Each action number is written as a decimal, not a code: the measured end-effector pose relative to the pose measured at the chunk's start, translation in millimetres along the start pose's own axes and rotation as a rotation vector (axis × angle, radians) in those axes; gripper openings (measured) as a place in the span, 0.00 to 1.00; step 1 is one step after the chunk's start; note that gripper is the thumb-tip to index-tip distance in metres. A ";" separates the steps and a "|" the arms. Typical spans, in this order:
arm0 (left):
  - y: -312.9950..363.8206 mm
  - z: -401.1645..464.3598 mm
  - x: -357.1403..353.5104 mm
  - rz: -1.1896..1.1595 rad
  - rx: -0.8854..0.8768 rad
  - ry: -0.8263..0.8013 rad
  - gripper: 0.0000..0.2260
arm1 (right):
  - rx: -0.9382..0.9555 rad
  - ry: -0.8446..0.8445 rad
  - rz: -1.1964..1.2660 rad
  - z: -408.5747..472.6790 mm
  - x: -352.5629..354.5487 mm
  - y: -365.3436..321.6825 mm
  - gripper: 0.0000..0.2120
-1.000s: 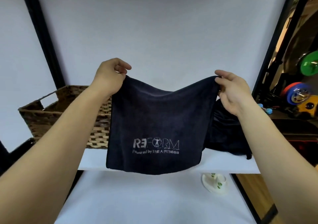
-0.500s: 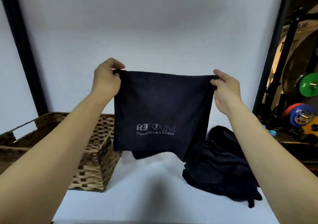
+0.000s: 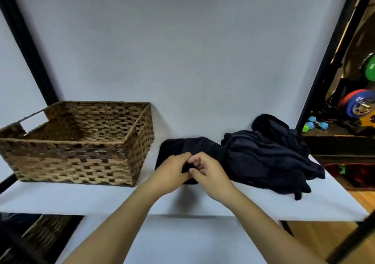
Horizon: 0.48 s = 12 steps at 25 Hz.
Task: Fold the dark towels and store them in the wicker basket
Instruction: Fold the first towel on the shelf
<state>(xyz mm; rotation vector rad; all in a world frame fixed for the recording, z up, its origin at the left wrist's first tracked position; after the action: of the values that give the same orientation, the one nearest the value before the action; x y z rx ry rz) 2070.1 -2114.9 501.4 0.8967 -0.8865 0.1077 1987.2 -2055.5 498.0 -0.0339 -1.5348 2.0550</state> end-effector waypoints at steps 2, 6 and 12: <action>-17.2 -13.0 6.0 0.022 0.033 0.025 0.08 | 0.007 0.021 -0.078 -16.9 3.9 13.6 0.12; -36.4 -36.9 52.5 -0.198 0.164 0.225 0.07 | 0.091 -0.048 -0.672 -34.2 4.1 52.9 0.32; -26.3 -63.1 115.0 -0.401 0.200 0.490 0.06 | 0.175 0.060 -0.911 1.8 -5.4 60.2 0.21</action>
<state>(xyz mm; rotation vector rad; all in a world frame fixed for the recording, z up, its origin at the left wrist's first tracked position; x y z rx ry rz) 2195.8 -2117.2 547.2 1.1555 -0.2339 0.0643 1965.7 -2070.4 443.5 0.5599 -1.0285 1.4083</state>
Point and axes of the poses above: each hand's wrist, its own z-axis towards the middle knuckle, its own x-axis out of the back of the hand, y = z × x, the point moved 10 cm from there along z, towards the middle knuckle, and after that the axes turned 12 degrees about y, right-handed, at the moved point
